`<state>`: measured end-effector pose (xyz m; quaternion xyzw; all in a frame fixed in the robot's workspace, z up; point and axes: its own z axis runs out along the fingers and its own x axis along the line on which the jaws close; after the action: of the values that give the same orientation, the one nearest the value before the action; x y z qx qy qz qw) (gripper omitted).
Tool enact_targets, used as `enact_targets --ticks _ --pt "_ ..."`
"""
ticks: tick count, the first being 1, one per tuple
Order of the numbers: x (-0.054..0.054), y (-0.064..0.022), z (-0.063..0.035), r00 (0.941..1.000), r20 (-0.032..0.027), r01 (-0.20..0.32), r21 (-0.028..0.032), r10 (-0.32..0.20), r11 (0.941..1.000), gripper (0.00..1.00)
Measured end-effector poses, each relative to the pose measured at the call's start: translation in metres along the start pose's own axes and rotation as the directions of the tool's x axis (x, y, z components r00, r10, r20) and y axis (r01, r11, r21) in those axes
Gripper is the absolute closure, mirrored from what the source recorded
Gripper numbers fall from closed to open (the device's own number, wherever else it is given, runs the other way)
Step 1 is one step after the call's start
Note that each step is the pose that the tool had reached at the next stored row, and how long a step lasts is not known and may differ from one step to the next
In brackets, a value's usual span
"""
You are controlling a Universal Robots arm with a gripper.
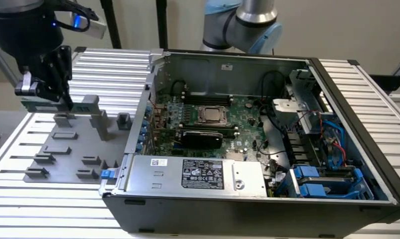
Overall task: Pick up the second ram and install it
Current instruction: 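Pick up the second ram and move it above second insertion slot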
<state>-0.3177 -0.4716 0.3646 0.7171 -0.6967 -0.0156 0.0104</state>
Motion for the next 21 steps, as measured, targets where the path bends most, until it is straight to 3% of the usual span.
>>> enact_targets --ticks 8,13,21 --pt "-0.004 -0.0264 -0.0342 1.0 0.0003 0.0 0.0004 0.0 1.0 1.0" --pt "-0.011 -0.0398 -0.0412 1.0 0.0 0.0 0.0 0.0 1.0 1.0" --pt "-0.023 -0.0599 -0.044 1.0 0.0002 0.0 0.0002 0.0 1.0 1.0"
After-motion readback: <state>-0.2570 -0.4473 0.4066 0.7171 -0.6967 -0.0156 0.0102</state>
